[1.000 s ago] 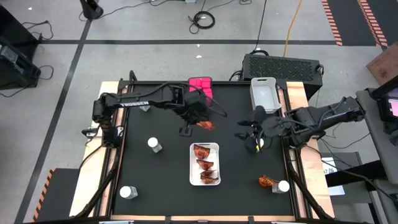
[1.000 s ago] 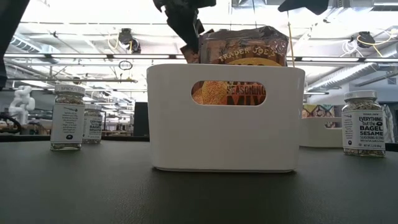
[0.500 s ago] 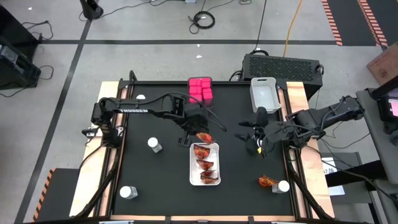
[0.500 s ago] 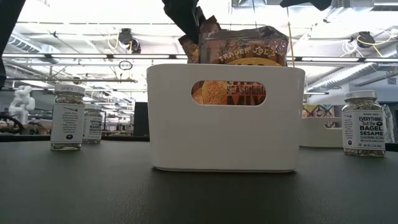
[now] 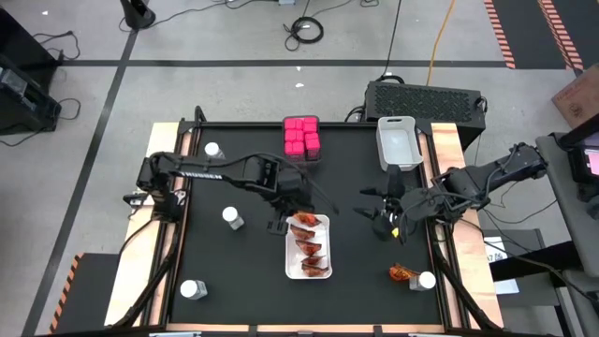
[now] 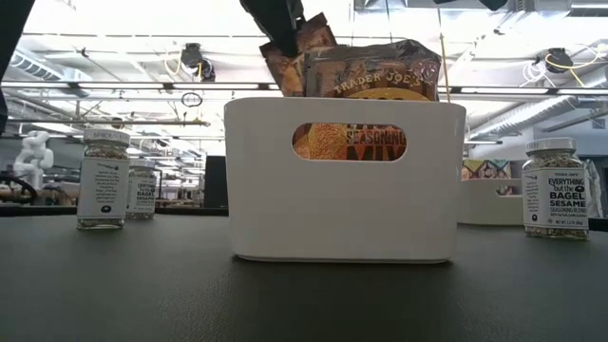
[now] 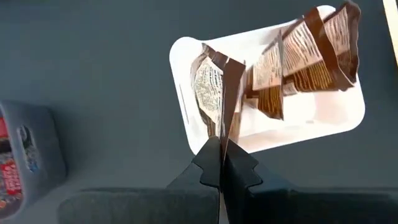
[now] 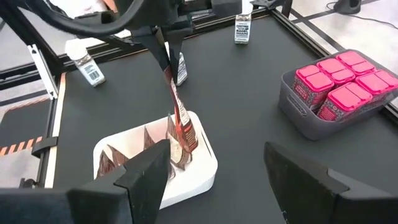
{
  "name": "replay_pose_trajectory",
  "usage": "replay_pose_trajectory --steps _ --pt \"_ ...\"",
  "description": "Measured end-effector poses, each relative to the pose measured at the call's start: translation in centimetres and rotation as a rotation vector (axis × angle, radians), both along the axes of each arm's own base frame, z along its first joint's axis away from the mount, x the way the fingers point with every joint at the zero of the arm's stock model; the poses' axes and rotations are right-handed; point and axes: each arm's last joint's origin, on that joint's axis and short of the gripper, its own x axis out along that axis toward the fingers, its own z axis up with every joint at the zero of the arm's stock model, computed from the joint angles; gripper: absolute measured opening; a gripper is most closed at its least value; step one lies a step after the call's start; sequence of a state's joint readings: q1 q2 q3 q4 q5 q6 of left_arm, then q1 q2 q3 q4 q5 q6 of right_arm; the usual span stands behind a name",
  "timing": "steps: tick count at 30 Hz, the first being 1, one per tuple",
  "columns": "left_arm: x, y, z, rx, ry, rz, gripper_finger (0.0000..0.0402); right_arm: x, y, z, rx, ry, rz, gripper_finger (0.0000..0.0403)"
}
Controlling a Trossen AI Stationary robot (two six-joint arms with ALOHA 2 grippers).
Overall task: Sort spices by type
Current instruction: Put the orange seasoning pack into the white bin
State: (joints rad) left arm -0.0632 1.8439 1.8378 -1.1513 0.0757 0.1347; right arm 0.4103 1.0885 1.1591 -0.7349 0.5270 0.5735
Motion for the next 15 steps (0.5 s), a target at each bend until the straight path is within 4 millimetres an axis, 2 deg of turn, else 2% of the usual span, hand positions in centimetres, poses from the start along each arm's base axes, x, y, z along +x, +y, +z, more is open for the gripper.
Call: replay_pose_trajectory --steps 15 --pt "1.7 -0.4 -4.1 -0.033 0.161 0.007 0.0 -0.1 0.1 -0.1 -0.016 0.016 0.017 0.0254"
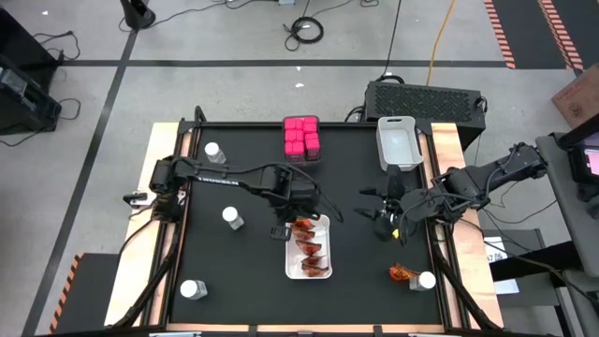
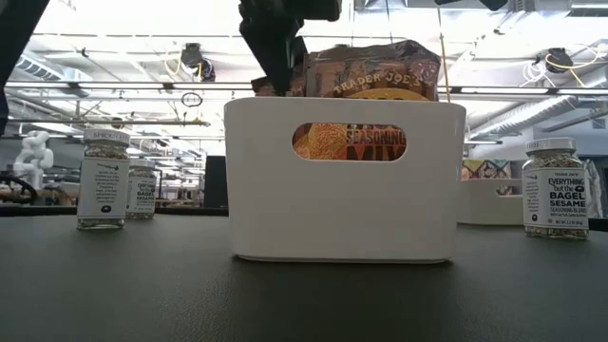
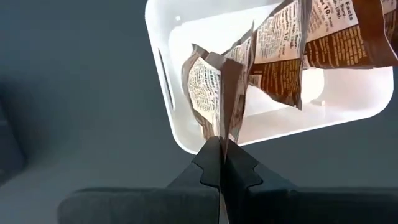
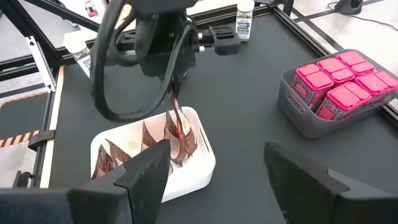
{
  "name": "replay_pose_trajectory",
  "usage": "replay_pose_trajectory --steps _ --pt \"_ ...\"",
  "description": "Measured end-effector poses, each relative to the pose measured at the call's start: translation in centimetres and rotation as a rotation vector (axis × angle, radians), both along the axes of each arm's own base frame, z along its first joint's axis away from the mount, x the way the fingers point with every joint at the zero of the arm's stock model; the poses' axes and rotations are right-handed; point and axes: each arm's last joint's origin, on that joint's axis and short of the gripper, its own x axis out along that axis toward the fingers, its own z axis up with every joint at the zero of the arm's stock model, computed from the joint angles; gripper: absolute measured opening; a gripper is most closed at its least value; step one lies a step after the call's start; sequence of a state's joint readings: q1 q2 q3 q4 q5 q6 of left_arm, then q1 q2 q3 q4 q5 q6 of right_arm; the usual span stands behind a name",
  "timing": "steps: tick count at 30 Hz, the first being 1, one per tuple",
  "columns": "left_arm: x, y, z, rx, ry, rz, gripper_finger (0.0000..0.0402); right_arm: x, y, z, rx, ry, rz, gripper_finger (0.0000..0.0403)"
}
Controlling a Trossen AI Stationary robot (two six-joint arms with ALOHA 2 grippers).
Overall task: Sort spices by type
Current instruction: Put the orange seasoning pack into the white bin
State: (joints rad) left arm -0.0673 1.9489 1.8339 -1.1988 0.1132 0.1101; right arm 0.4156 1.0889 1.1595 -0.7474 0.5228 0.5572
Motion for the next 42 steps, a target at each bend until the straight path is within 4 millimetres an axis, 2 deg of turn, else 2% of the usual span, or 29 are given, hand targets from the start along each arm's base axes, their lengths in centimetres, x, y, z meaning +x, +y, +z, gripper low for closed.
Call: replay_pose_trajectory --steps 8,24,38,42 --pt "0.7 -0.2 -1.5 -0.011 0.042 -0.005 0.0 -0.2 0.4 -0.1 -0.002 0.006 0.018 0.0254" --pt "1.2 -0.3 -2.0 -0.053 0.024 -0.016 0.0002 -0.6 1.1 -0.2 -0.011 0.022 0.056 0.0254" --pt "1.2 -0.2 -1.9 -0.055 0.024 -0.013 0.0093 -0.9 1.1 -0.5 0.009 0.057 0.046 0.0254" --pt "1.3 0.5 -1.8 -0.065 0.025 0.002 0.0108 -0.9 1.4 -0.6 0.085 0.093 0.123 0.0254"
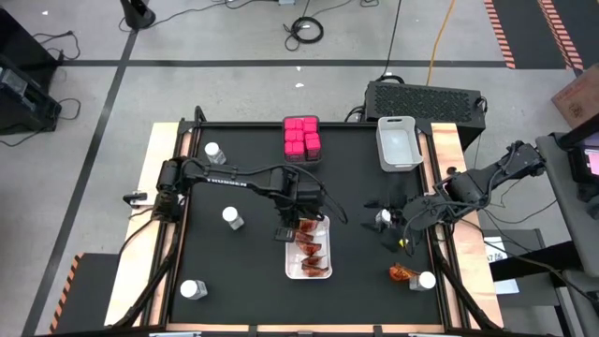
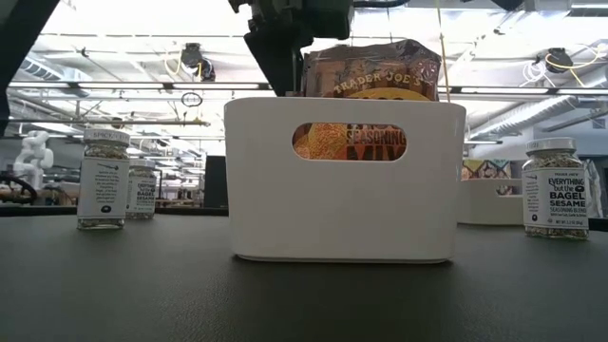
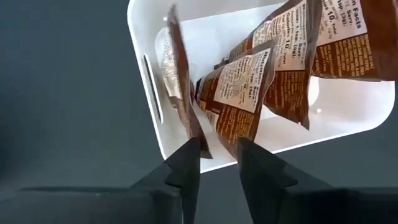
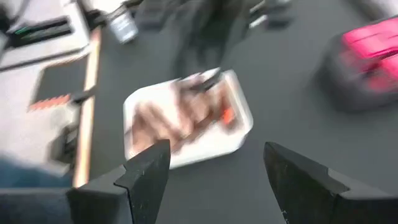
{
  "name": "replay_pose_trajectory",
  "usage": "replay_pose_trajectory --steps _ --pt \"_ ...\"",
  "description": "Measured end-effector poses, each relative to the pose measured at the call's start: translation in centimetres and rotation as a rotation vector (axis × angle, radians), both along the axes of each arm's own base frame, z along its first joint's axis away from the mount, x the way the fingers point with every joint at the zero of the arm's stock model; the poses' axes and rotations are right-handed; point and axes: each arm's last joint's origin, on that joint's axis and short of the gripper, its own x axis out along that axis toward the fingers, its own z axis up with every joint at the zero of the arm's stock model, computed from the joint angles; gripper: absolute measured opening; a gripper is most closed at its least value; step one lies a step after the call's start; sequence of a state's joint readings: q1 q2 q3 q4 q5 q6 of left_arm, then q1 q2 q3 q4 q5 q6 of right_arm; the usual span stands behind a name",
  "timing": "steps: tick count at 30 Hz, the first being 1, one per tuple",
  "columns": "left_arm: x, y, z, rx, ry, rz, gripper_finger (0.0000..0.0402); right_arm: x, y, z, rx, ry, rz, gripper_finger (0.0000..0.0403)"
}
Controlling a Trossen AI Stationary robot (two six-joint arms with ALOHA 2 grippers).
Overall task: Sort spices by type
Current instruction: Put the orange seasoning pack into the white bin
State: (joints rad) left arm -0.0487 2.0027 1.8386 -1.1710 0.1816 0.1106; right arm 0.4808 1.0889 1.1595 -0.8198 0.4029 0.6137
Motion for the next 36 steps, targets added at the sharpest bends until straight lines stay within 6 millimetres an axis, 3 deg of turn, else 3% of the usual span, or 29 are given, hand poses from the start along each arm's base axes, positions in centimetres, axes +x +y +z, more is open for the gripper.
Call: replay_pose_trajectory --steps 12,17,20,26,36 --pt "0.0 2.6 4.6 -0.135 -0.089 0.017 0.0112 -1.2 0.4 1.4 0.218 0.144 0.159 0.0254" --pt "1.1 2.4 7.3 -0.127 -0.35 -0.105 0.0112 -2.5 0.7 2.0 0.353 0.283 0.154 0.0254" --pt "2.3 2.1 7.7 -0.101 -0.477 -0.16 0.0112 -3.3 1.0 1.9 0.436 0.375 0.111 0.0254" --pt "3.4 2.6 8.5 -0.062 -0.634 -0.202 0.0112 -4.0 3.7 0.6 0.495 0.583 0.085 0.0254" --pt "3.4 4.2 8.6 -0.102 -0.657 -0.226 0.0113 -2.5 8.4 -3.5 0.288 0.772 0.104 0.0254"
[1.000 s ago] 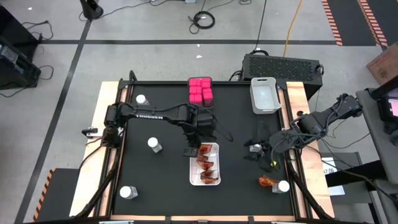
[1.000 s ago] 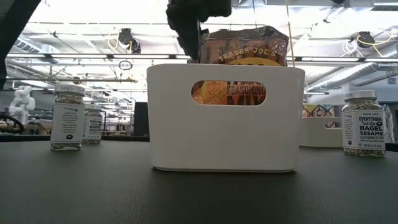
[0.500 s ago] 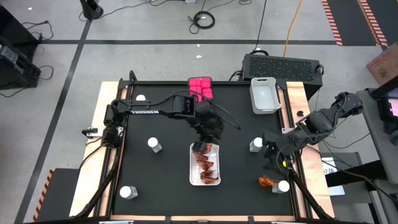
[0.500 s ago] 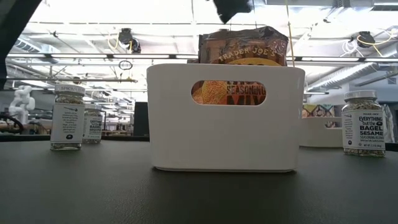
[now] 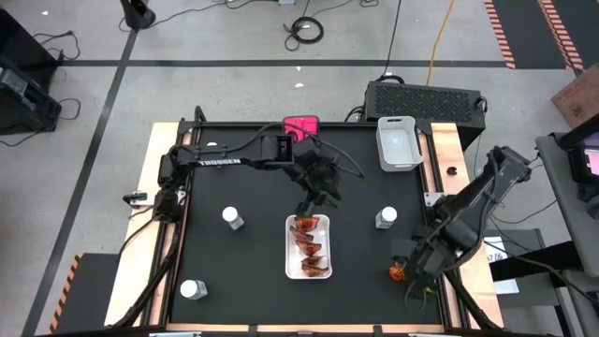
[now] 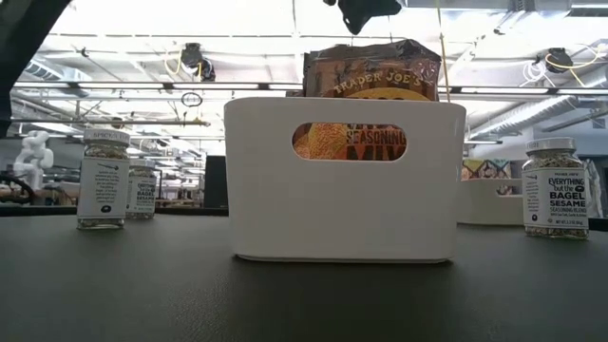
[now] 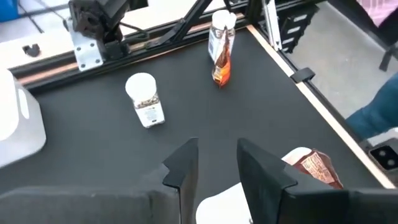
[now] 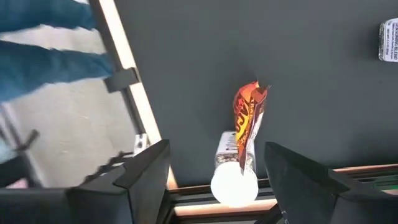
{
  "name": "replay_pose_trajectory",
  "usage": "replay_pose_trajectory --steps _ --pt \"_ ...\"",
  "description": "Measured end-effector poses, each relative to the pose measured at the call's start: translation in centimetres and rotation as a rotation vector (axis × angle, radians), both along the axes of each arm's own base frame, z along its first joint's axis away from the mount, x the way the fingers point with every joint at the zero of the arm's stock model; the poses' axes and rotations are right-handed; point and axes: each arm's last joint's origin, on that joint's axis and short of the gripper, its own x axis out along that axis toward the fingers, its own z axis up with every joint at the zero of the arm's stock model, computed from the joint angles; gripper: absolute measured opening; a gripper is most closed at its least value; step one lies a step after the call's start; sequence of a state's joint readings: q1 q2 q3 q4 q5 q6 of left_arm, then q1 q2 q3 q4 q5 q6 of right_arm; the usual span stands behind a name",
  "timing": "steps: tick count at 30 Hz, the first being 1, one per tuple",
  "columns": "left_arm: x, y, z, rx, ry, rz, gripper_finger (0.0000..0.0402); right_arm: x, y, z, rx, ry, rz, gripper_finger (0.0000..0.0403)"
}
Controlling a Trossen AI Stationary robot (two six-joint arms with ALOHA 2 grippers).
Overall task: Sort spices by type
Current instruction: Put the orange seasoning pack into the white bin
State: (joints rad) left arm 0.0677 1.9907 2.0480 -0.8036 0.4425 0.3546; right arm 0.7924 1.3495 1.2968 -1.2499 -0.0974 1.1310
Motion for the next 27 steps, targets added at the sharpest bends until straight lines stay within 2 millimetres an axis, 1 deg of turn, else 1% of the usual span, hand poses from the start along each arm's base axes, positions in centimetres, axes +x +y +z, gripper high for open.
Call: replay_pose_trajectory --steps 2,4,7,12,15,17,20,24,27 --pt "0.0 -0.1 0.0 0.025 -0.016 -0.028 0.0118 0.1 0.6 -0.6 -0.029 0.008 0.011 0.0254" --pt "0.0 -0.2 0.0 0.033 -0.02 -0.039 0.0131 0.2 1.1 -1.0 -0.048 0.018 0.016 0.0254" --pt "-0.1 -0.5 -0.2 0.029 -0.004 -0.042 0.0166 0.3 1.7 -1.8 -0.085 0.039 0.026 0.0254" --pt "0.2 -0.5 -1.5 0.027 0.039 -0.039 0.0236 0.5 2.4 -3.3 -0.206 0.074 0.029 0.0254" --pt "0.2 -0.5 -1.2 0.027 0.016 -0.037 0.0266 0.4 2.3 -4.6 -0.231 0.096 0.003 0.0254" --pt "0.3 -0.5 -1.0 0.007 0.007 -0.017 0.0277 0.3 2.2 -5.8 -0.22 0.108 -0.018 0.0254" --pt "0.5 -0.5 -1.0 -0.022 0.015 0.01 0.0283 -0.2 1.8 -7.3 -0.17 0.119 -0.062 0.0254" --pt "0.4 -0.5 -1.0 -0.023 0.016 0.011 0.0283 -0.7 1.2 -8.6 -0.135 0.116 -0.133 0.0252" --pt "0.4 -0.5 -1.0 -0.041 0.032 0.026 0.0283 -1.1 0.8 -9.2 -0.145 0.13 -0.161 0.0232"
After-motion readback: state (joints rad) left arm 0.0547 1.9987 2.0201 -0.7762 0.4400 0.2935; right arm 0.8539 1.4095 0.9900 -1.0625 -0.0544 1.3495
